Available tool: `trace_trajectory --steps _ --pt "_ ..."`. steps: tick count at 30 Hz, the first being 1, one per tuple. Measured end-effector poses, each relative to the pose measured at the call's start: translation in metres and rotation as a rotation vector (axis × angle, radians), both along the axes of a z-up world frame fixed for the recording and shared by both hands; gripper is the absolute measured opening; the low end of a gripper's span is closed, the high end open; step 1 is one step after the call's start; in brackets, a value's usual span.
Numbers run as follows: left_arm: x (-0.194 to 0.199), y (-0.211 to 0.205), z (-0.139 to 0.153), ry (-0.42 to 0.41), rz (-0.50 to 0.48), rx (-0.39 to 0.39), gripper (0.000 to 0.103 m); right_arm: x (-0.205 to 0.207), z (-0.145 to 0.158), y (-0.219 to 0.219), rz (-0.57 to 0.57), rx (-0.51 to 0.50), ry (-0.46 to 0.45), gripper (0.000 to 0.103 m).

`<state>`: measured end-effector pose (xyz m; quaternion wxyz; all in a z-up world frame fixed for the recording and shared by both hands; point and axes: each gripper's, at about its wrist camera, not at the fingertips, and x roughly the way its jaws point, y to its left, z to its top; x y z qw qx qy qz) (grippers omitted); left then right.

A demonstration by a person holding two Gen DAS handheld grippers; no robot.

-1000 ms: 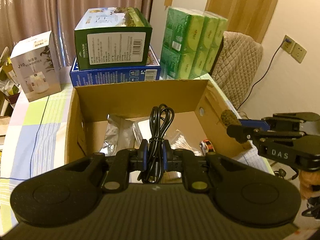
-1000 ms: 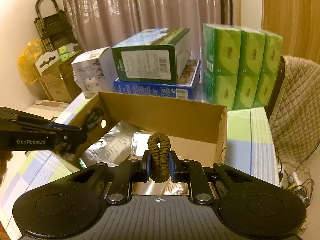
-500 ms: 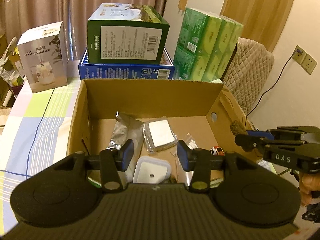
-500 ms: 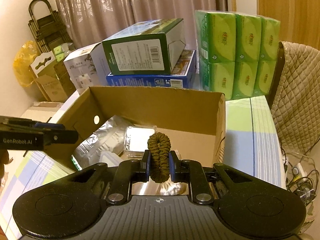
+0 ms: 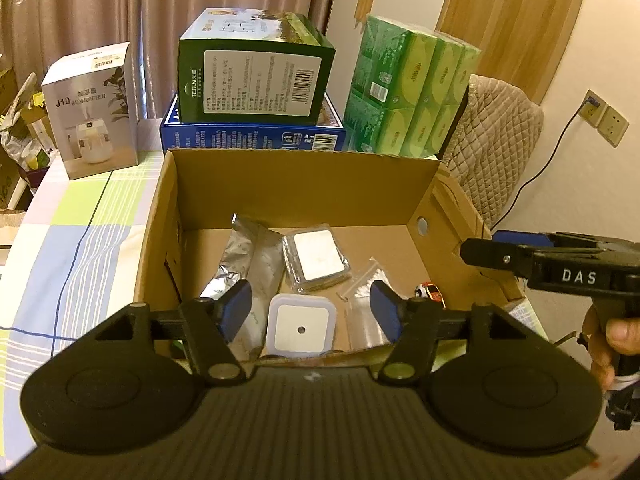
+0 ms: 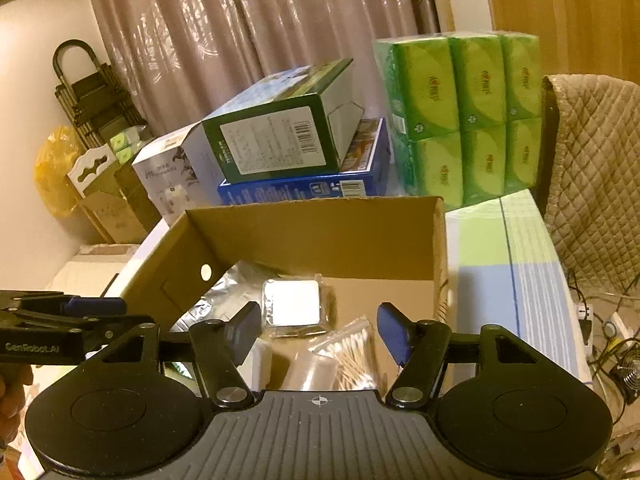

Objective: Organize objects
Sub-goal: 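Withdraw both tools from the box toward the red figure and black box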

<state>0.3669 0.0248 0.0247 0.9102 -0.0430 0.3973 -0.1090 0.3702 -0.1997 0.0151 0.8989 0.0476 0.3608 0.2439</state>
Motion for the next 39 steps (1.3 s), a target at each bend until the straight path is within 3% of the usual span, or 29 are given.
trace_trajectory --steps 10,16,24,32,39 --pt "-0.060 0.001 0.015 -0.035 0.016 -0.018 0.068 -0.064 0.021 -0.027 -0.046 0.059 -0.019 0.062" --pt "-0.105 0.001 0.016 -0.027 0.043 0.002 0.070 -0.117 0.023 -0.040 -0.044 0.030 -0.003 0.063" --pt "-0.168 0.011 0.008 0.026 0.077 -0.071 0.072 -0.176 0.009 -0.062 -0.052 -0.017 0.050 0.064" --pt "-0.211 0.008 0.009 0.019 0.083 -0.060 0.077 -0.205 0.013 -0.087 -0.083 -0.040 0.062 0.066" --pt "-0.218 0.003 0.009 0.013 0.067 -0.053 0.077 -0.212 0.024 -0.098 -0.100 -0.052 0.070 0.067"
